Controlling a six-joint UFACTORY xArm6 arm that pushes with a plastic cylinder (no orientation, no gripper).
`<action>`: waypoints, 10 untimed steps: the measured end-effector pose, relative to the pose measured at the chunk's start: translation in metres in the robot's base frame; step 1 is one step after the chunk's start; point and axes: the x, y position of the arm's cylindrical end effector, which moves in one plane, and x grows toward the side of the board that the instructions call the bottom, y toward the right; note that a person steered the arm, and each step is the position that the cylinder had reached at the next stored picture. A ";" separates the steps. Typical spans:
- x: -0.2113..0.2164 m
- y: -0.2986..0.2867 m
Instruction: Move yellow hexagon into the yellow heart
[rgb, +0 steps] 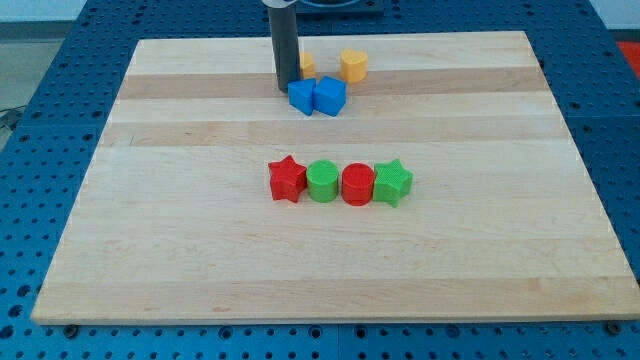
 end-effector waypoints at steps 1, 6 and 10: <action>0.000 -0.005; -0.021 0.000; -0.021 0.019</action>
